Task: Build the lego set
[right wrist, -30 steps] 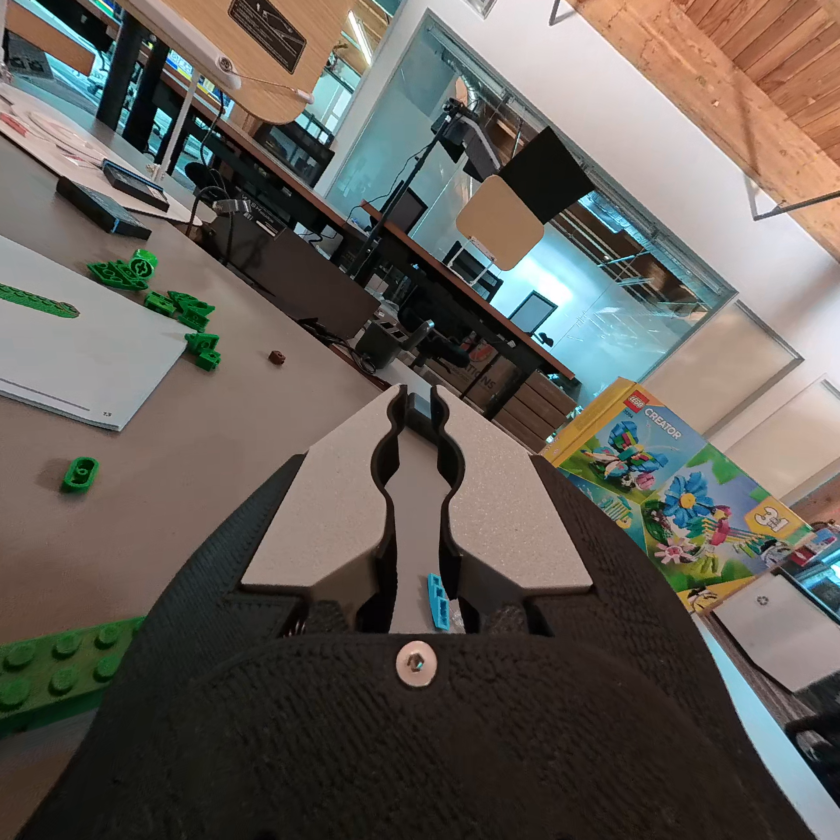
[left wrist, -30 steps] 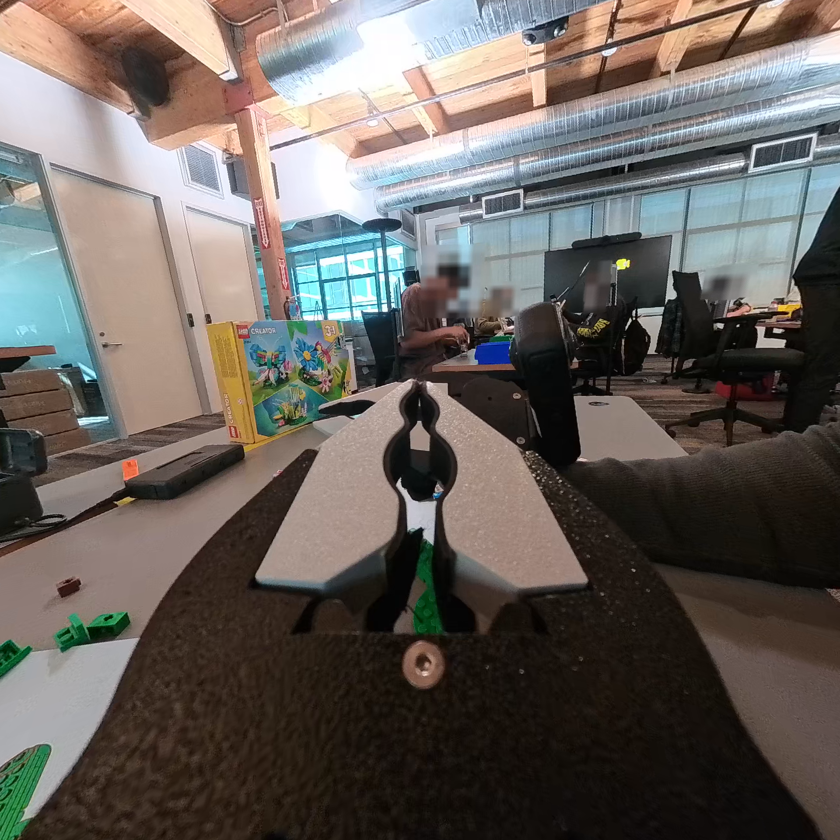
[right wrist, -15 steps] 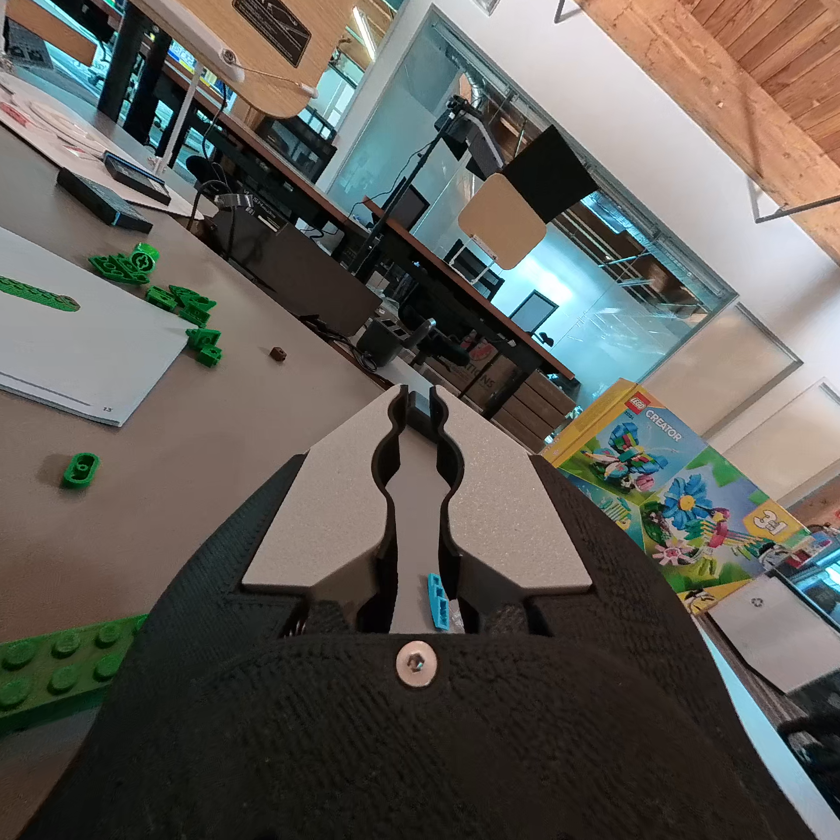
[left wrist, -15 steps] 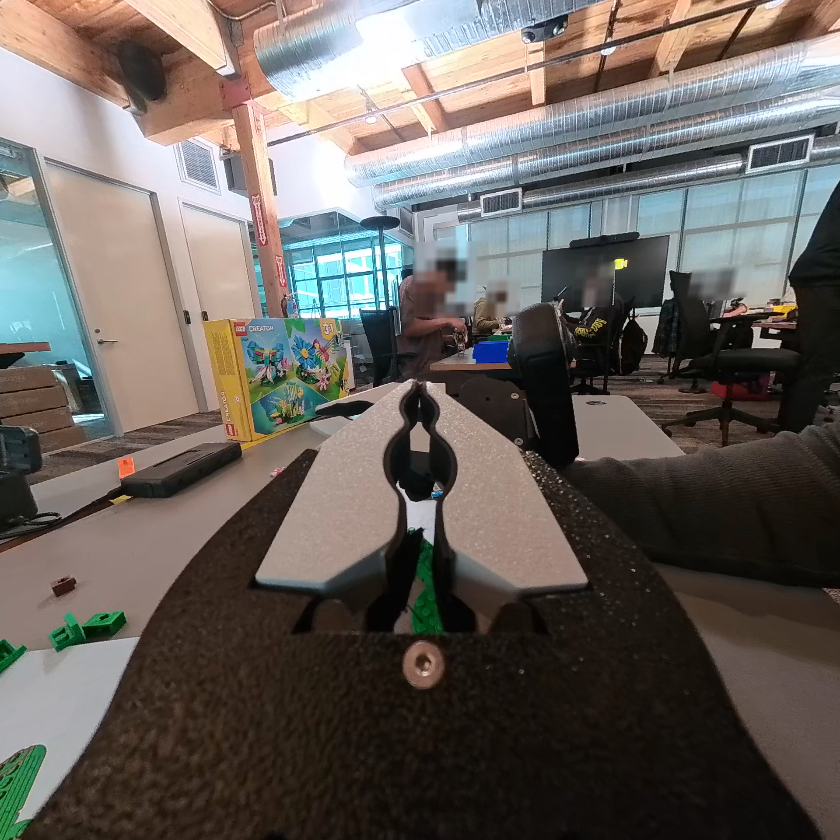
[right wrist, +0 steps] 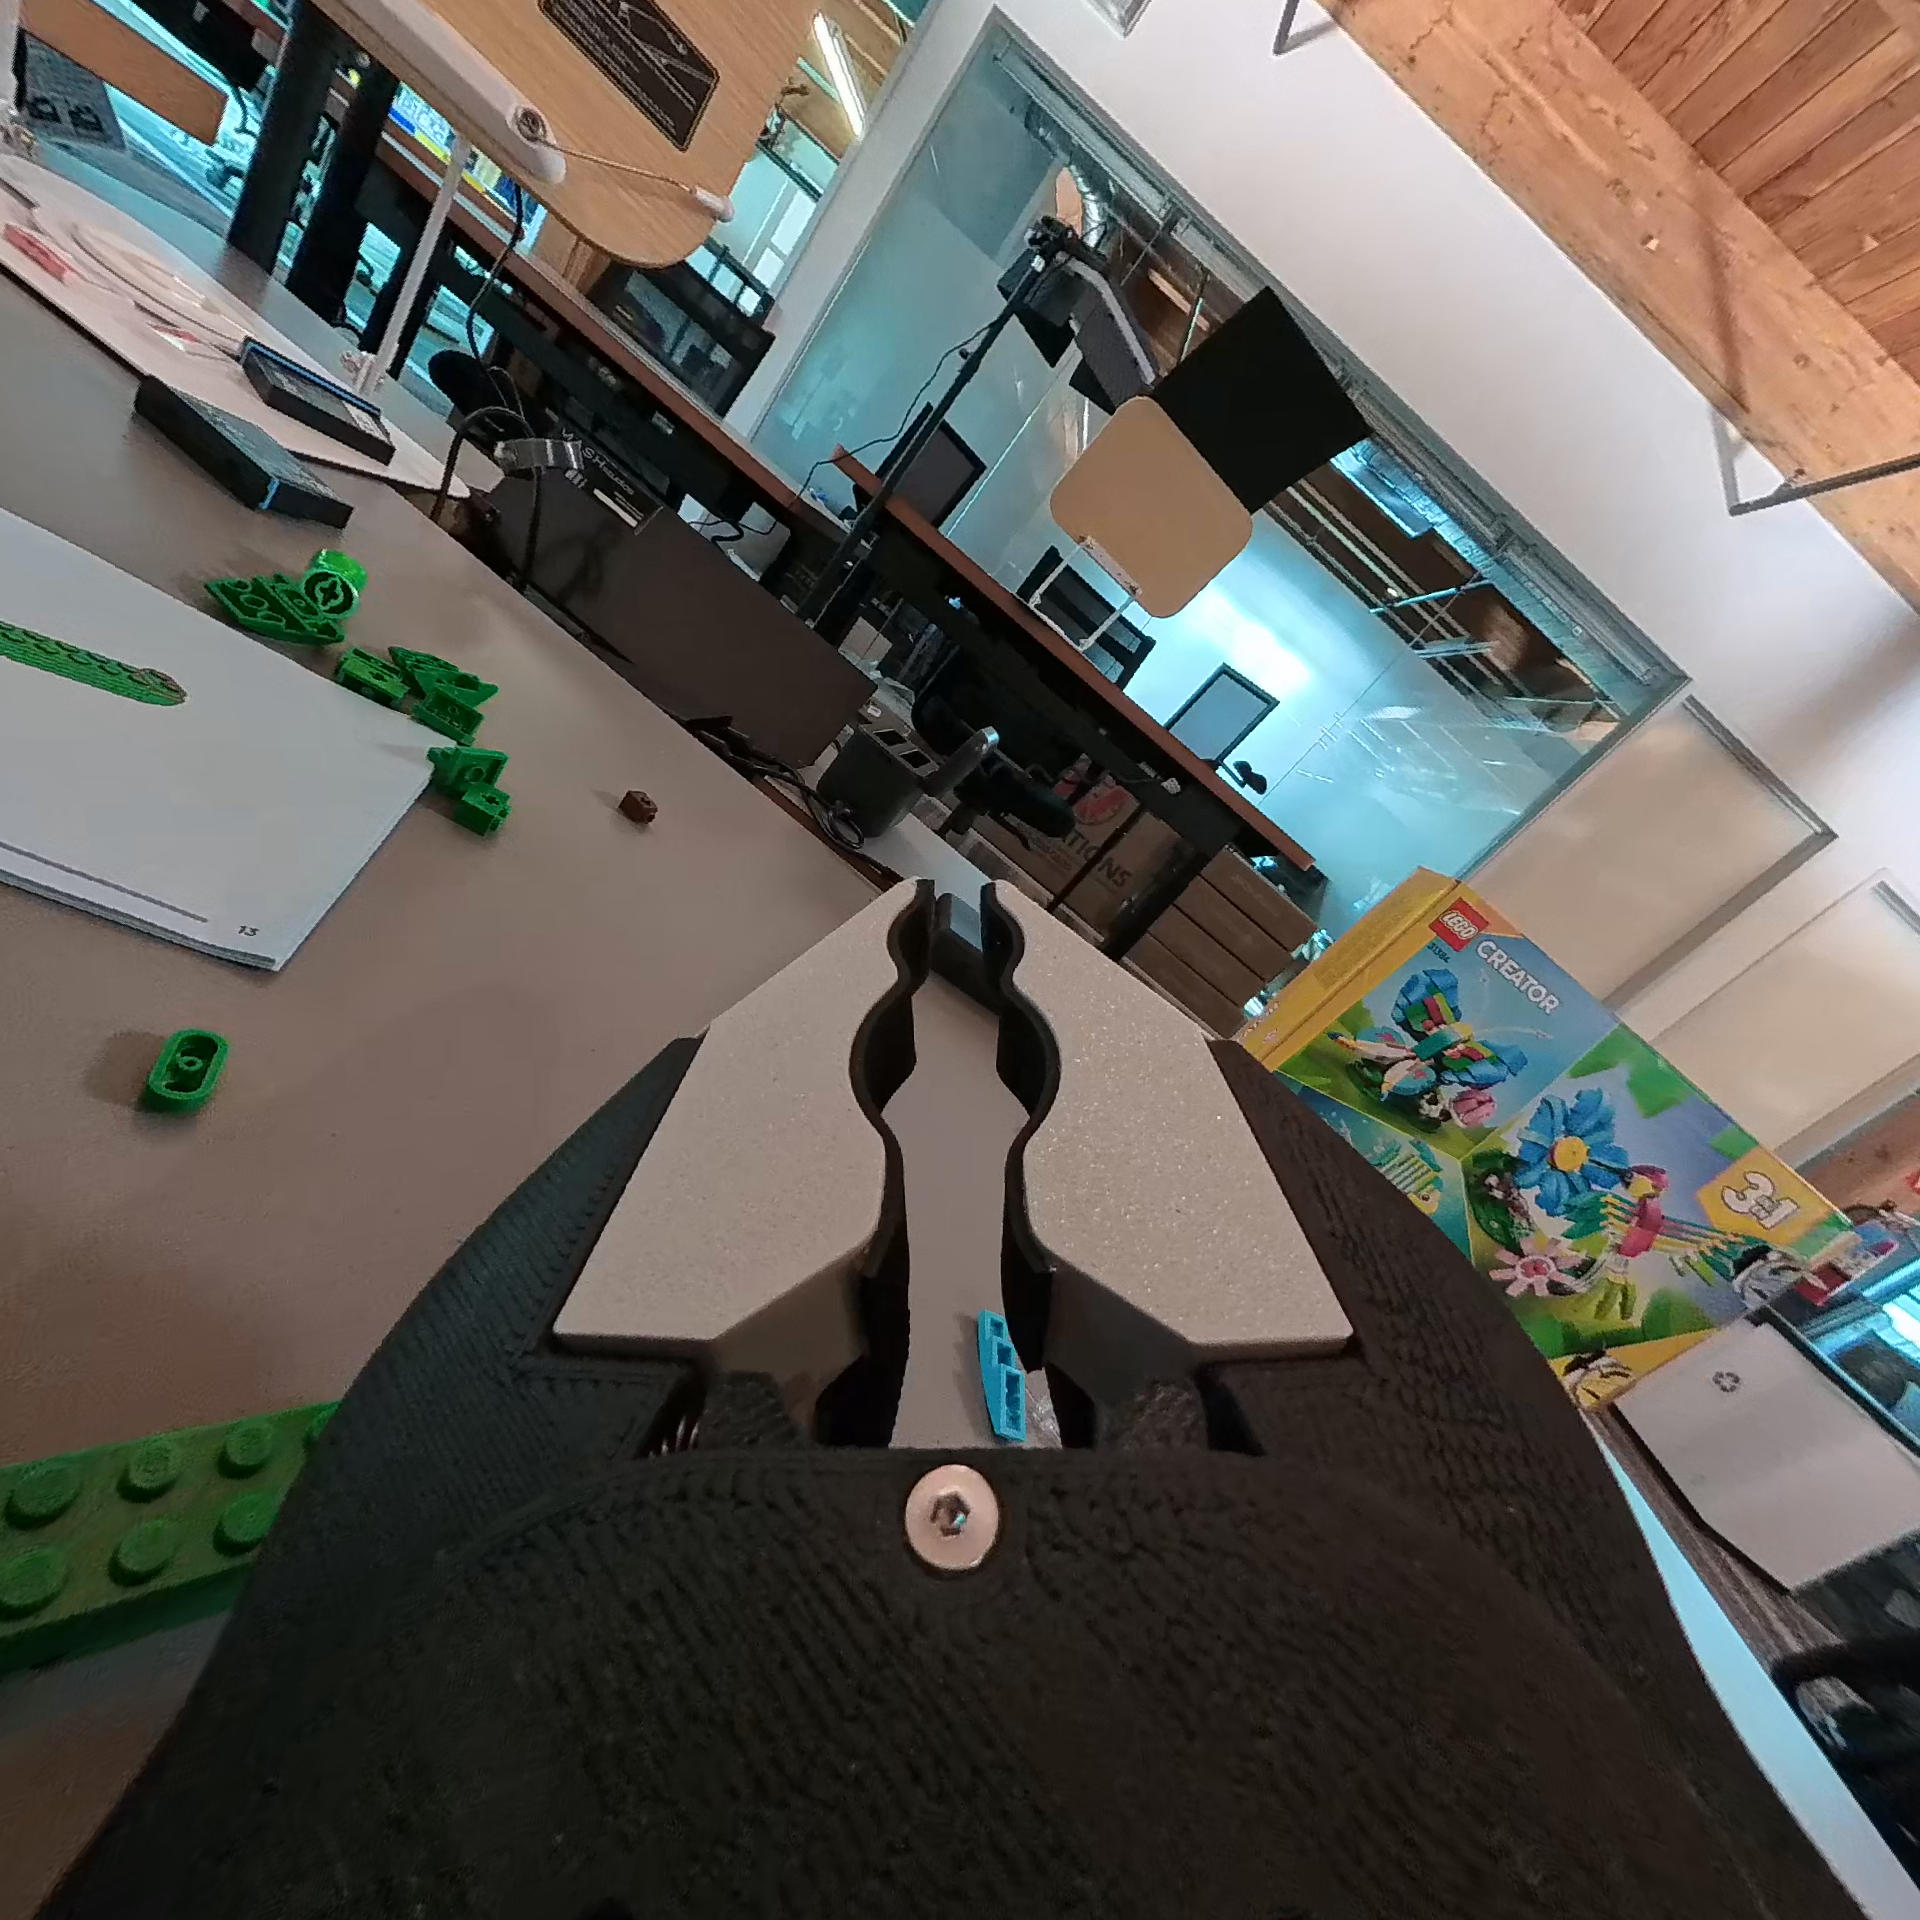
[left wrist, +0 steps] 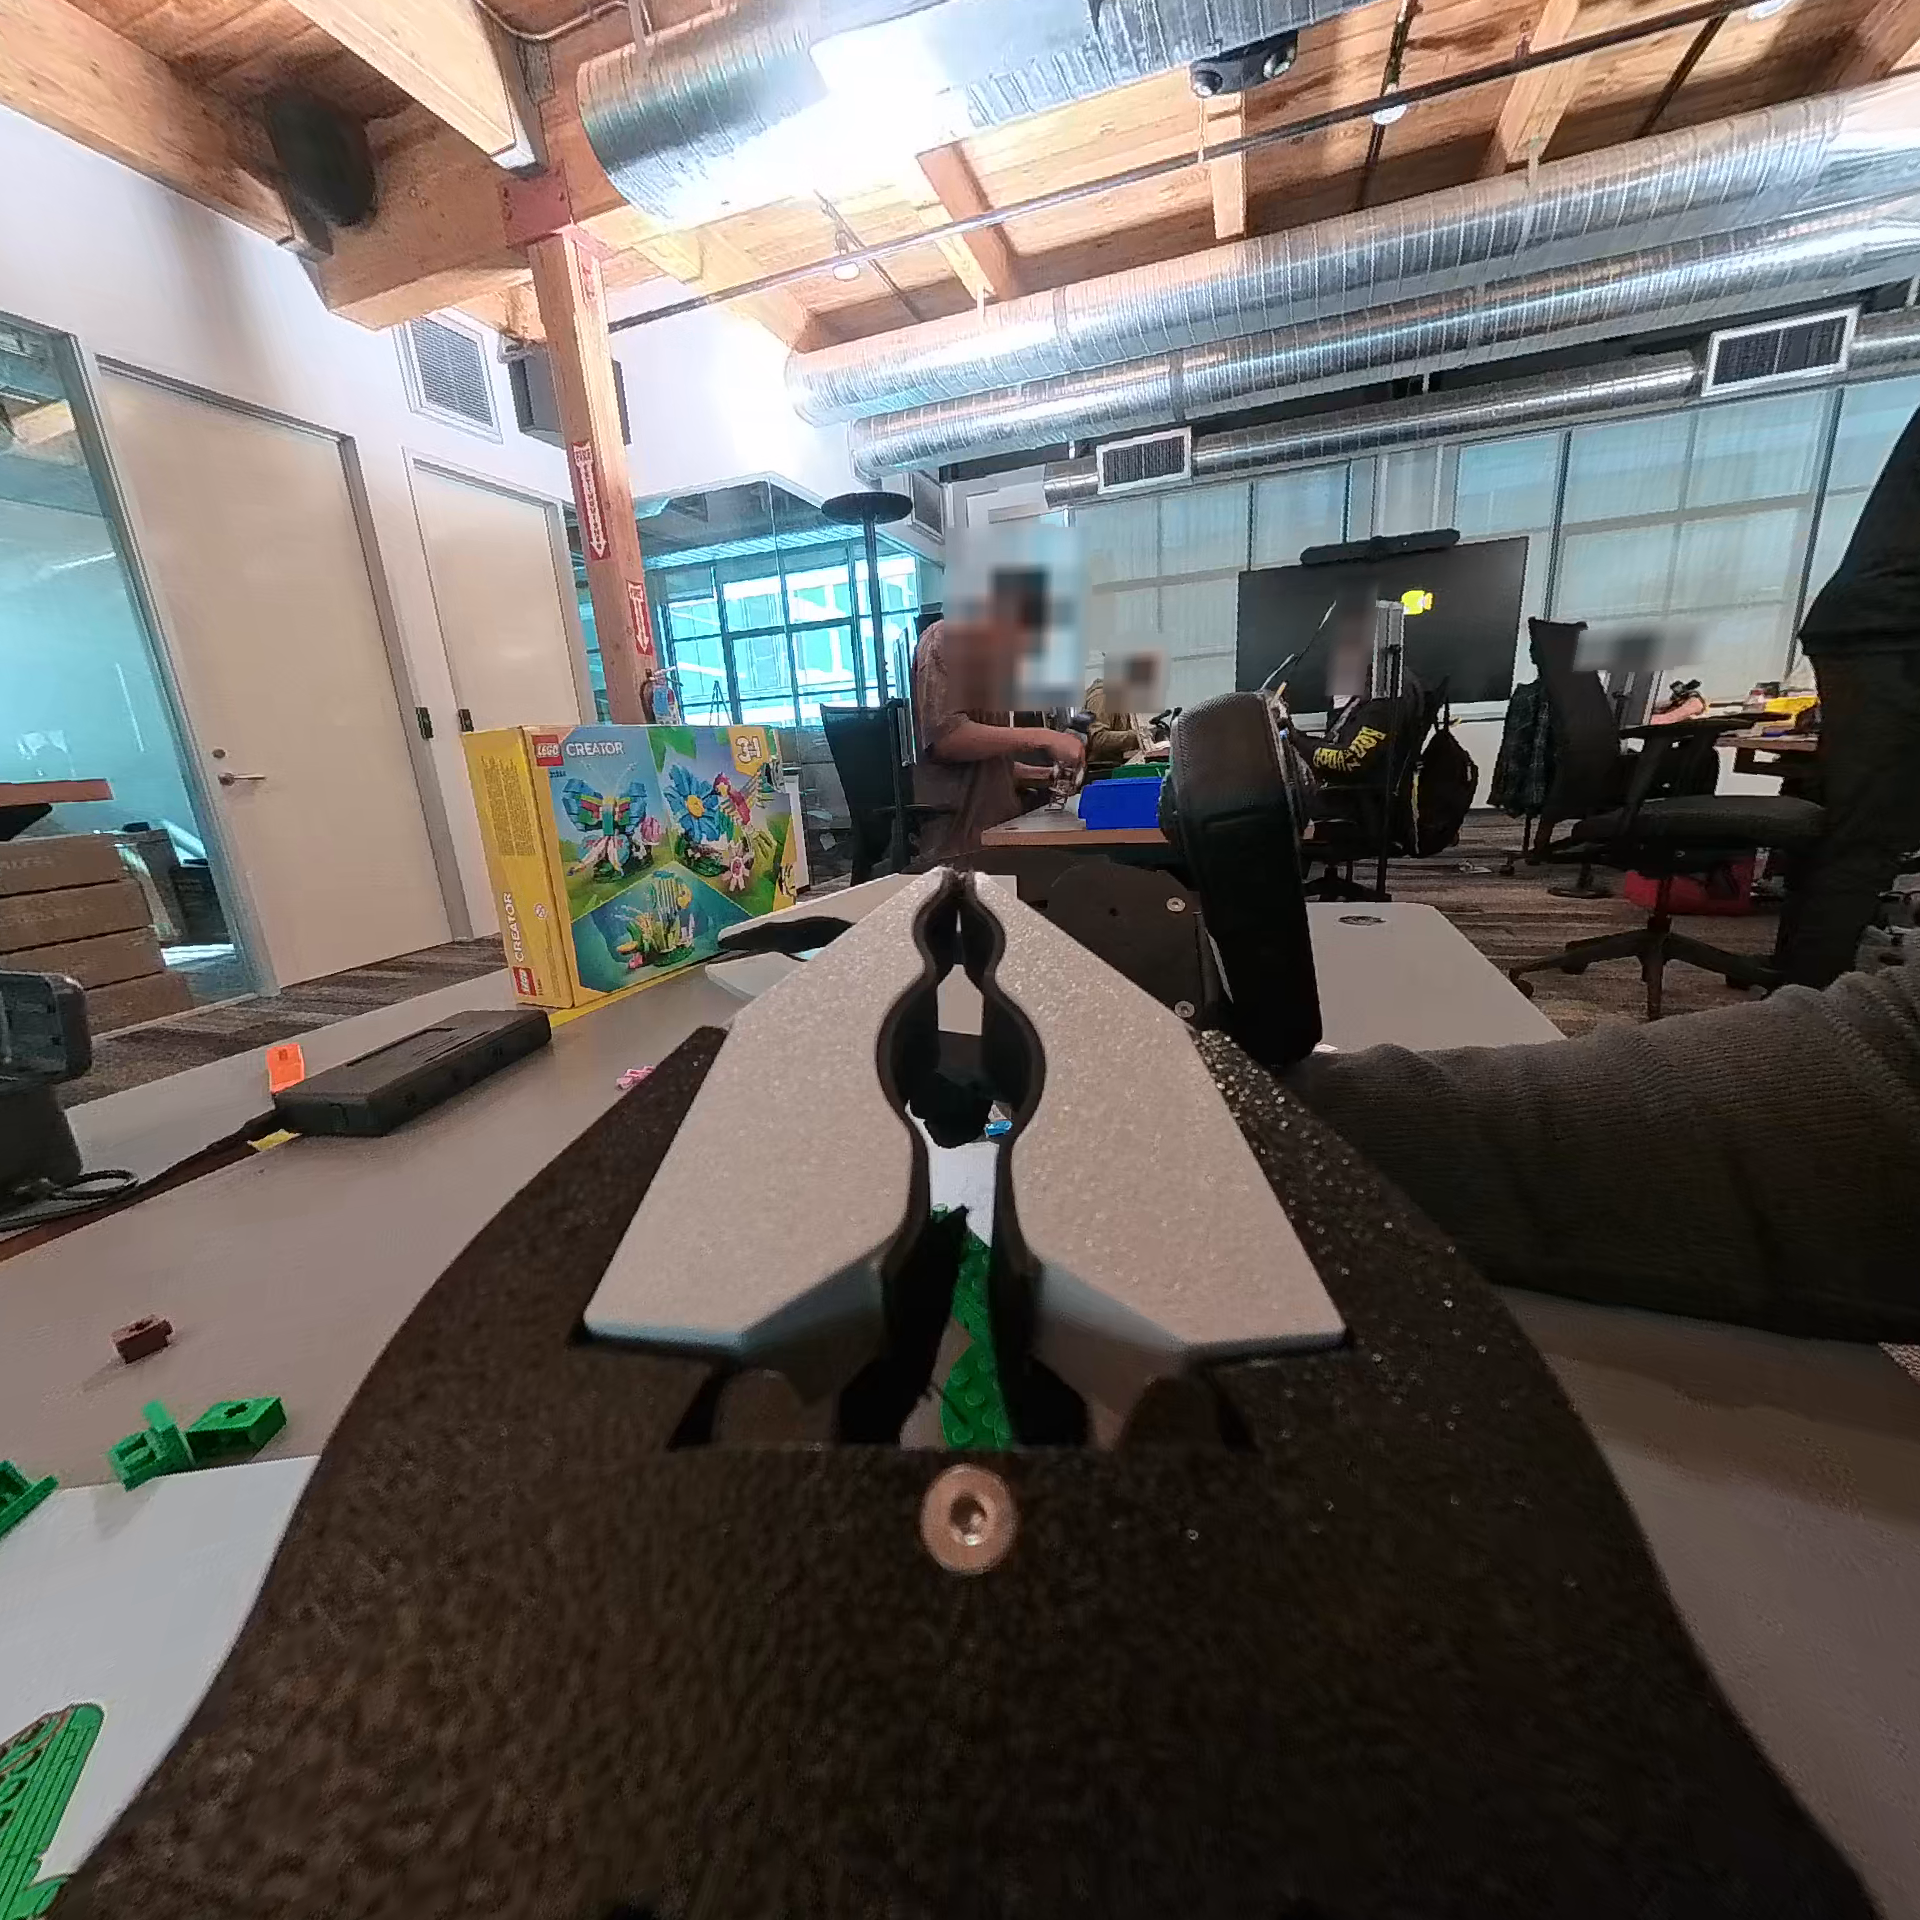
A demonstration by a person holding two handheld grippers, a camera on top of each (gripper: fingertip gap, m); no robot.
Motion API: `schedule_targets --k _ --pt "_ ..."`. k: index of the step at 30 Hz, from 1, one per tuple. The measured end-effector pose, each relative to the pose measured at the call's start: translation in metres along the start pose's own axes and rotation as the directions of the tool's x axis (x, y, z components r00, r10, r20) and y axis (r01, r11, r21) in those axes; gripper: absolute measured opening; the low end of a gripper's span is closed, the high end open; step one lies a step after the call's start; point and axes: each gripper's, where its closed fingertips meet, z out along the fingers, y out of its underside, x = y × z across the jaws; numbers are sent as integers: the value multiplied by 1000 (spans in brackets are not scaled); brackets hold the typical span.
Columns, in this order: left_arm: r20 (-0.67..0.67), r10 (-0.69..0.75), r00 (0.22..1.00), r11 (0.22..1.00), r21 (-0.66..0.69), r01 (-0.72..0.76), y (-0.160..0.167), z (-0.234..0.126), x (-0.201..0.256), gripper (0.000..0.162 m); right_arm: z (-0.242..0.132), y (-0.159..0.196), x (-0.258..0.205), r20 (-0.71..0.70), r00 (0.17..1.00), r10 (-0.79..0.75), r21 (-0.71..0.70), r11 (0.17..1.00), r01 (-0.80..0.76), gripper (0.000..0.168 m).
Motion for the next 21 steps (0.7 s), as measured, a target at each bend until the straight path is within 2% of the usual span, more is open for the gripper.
schedule_targets --k 10,14,21 --pt "5 1 1000 1000 4 -1 -1 0 -1 0 0 1 1 -7 1000 -1 -3 1000 1 7" --pt "126 75 989 995 55 -83 -14 -9 -18 0 0 3 6 -31 999 12 -9 1000 -13 7" --pt "175 17 984 996 80 -32 -16 -13 -34 0 0 4 7 -33 999 14 -13 1000 -14 7"
